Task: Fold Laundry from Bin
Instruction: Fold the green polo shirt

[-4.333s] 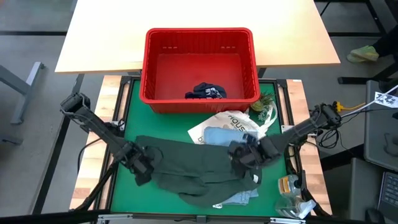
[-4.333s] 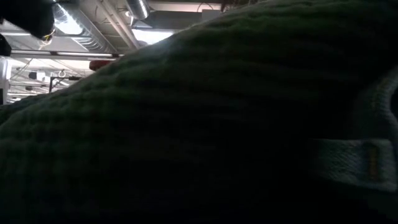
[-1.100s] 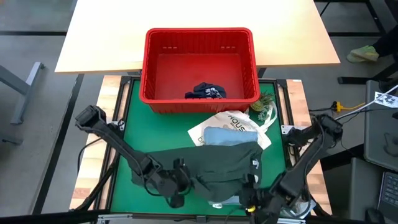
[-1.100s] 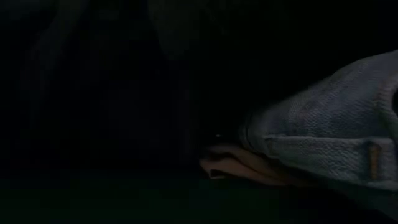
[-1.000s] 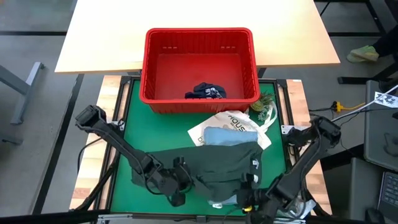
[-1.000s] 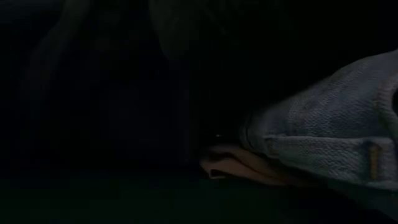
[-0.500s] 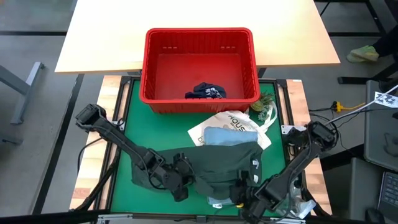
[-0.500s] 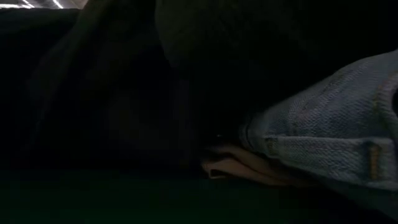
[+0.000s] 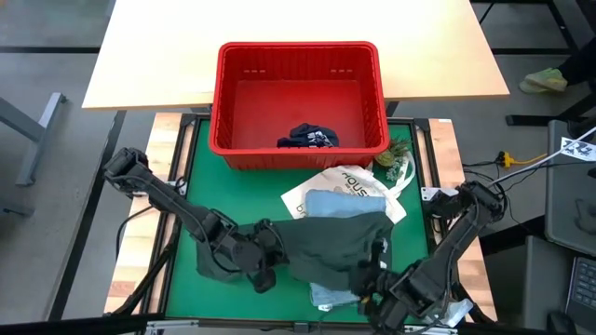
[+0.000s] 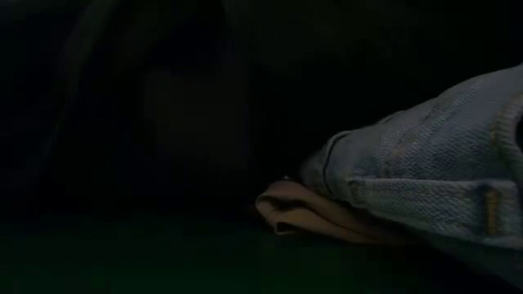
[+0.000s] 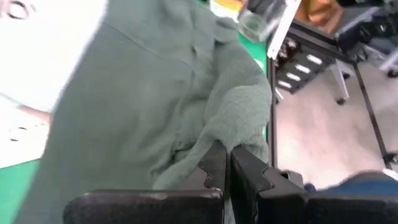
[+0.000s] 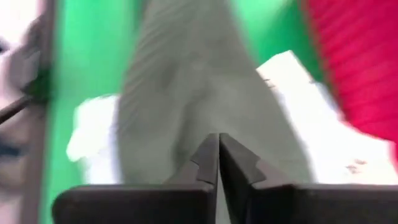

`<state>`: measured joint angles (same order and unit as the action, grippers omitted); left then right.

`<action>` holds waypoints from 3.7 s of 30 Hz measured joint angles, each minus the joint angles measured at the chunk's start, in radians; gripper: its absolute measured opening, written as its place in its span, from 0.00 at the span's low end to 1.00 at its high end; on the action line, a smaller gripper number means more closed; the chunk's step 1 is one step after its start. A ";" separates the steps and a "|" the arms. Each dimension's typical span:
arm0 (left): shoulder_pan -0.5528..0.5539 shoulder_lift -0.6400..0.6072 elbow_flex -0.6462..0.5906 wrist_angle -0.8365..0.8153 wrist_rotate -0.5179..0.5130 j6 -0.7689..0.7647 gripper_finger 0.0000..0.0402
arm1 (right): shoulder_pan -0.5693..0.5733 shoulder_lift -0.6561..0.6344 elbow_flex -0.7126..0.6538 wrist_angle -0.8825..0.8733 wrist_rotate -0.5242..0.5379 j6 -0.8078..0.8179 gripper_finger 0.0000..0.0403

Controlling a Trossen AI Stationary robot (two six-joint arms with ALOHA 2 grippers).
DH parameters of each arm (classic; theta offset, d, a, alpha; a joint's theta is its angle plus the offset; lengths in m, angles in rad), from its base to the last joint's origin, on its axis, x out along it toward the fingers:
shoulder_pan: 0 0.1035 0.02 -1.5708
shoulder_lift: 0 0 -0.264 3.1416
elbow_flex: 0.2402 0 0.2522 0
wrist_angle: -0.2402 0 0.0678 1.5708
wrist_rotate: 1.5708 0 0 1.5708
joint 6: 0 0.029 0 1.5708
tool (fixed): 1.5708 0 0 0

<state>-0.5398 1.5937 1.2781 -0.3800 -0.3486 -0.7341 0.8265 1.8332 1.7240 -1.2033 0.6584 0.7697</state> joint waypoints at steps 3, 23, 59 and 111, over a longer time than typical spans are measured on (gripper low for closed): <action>0.019 -0.027 0.000 -0.047 -0.050 0.002 0.00 | -0.032 0.000 0.027 -0.088 0.062 0.038 0.01; 0.250 -0.029 0.000 -0.242 -0.098 0.064 0.00 | -0.093 0.003 0.027 0.088 -0.431 -0.046 0.07; 0.242 -0.028 0.000 -0.241 -0.094 0.109 0.00 | -0.100 0.223 0.026 -0.008 -0.377 -0.311 0.55; 0.242 -0.028 0.000 -0.241 -0.026 0.108 0.00 | -0.261 0.229 -0.038 -0.029 -0.520 -0.201 0.28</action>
<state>-0.2977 1.5658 1.2781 -0.6205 -0.3748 -0.6266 0.5659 2.0621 1.6859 -1.2327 0.1382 0.5682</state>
